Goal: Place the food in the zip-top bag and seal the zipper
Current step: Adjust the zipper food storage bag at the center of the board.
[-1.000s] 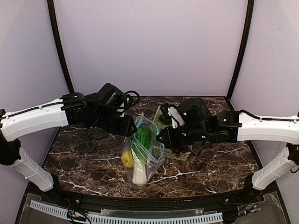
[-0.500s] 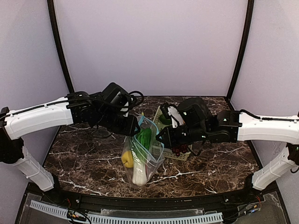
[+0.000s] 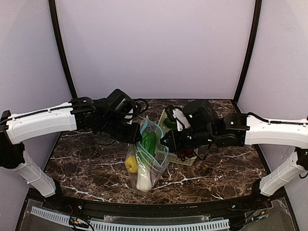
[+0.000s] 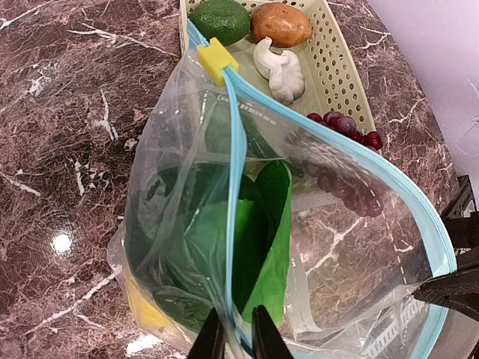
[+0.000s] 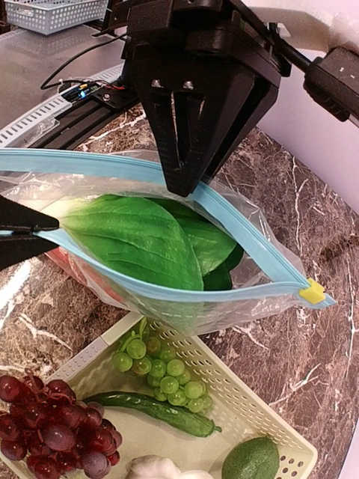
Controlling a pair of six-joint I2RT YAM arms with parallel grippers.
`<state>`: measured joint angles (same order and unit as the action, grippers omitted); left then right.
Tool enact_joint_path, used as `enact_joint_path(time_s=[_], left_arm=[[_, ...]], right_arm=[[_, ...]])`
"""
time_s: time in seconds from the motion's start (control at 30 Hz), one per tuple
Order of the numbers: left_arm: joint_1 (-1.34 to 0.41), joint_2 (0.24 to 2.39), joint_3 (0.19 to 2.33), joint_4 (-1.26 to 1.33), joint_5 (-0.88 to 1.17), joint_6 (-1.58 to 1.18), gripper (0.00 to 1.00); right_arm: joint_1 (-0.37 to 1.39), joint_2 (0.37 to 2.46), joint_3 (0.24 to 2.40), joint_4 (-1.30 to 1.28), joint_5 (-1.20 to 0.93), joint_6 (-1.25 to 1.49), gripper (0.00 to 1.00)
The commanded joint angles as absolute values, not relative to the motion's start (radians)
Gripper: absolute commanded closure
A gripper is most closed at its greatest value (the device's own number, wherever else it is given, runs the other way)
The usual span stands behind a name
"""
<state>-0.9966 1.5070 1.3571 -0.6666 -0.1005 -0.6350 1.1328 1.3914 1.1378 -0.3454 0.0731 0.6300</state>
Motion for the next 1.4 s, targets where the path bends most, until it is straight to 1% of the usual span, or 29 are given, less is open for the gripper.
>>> enact_joint_path(time_s=[0.0, 0.07, 0.13, 0.27, 0.37, 0.43, 0.5, 0.63, 0.8, 0.87, 0.93, 0.97, 1.0, 1.07, 1.13, 1.3, 1.37], left_arm=[[-0.992, 1.504, 1.341, -0.663, -0.087, -0.638, 0.93], [-0.992, 1.495, 1.348, -0.643, -0.09, -0.634, 0.98], [-0.992, 1.481, 1.372, -0.626, -0.094, -0.626, 0.99], [-0.991, 1.442, 1.42, -0.564, -0.059, -0.621, 0.99], [-0.991, 1.401, 1.407, -0.479, -0.013, -0.646, 0.99], [-0.989, 1.374, 1.372, -0.437, 0.012, -0.668, 0.99], [-0.987, 1.35, 1.293, -0.407, 0.026, -0.69, 0.99], [-0.975, 1.31, 1.17, -0.401, 0.014, -0.728, 0.99], [-0.959, 1.26, 1.077, -0.374, 0.013, -0.732, 0.99], [-0.957, 1.251, 1.076, -0.397, 0.012, -0.722, 0.94], [-0.956, 1.244, 1.096, -0.441, -0.03, -0.705, 0.79], [-0.956, 1.239, 1.117, -0.47, -0.04, -0.699, 0.75], [-0.956, 1.236, 1.128, -0.495, -0.057, -0.684, 0.68], [-0.956, 1.229, 1.182, -0.522, -0.069, -0.661, 0.65], [-0.957, 1.229, 1.219, -0.541, -0.074, -0.644, 0.64], [-0.957, 1.263, 1.272, -0.575, -0.089, -0.61, 0.63], [-0.955, 1.292, 1.294, -0.605, -0.096, -0.604, 0.65]], right_arm=[[1.14, 1.375, 1.188, -0.329, 0.096, 0.631, 1.0], [1.141, 1.367, 1.2, -0.329, 0.101, 0.628, 1.0], [1.142, 1.356, 1.22, -0.336, 0.104, 0.62, 1.0], [1.142, 1.319, 1.263, -0.351, 0.106, 0.602, 1.0], [1.141, 1.282, 1.264, -0.345, 0.103, 0.592, 1.0], [1.141, 1.271, 1.246, -0.333, 0.1, 0.592, 1.0], [1.141, 1.271, 1.222, -0.324, 0.096, 0.603, 1.0], [1.14, 1.296, 1.173, -0.308, 0.067, 0.634, 1.0], [1.14, 1.329, 1.116, -0.254, 0.007, 0.673, 1.0], [1.142, 1.344, 1.112, -0.241, -0.008, 0.679, 1.0], [1.143, 1.358, 1.117, -0.233, -0.028, 0.678, 1.0], [1.145, 1.364, 1.121, -0.232, -0.029, 0.676, 1.0], [1.147, 1.369, 1.126, -0.233, -0.029, 0.672, 1.0], [1.149, 1.379, 1.133, -0.232, -0.029, 0.666, 1.0], [1.149, 1.385, 1.14, -0.233, -0.03, 0.662, 1.0], [1.152, 1.394, 1.144, -0.233, -0.034, 0.66, 1.0], [1.152, 1.395, 1.144, -0.233, -0.034, 0.661, 1.0]])
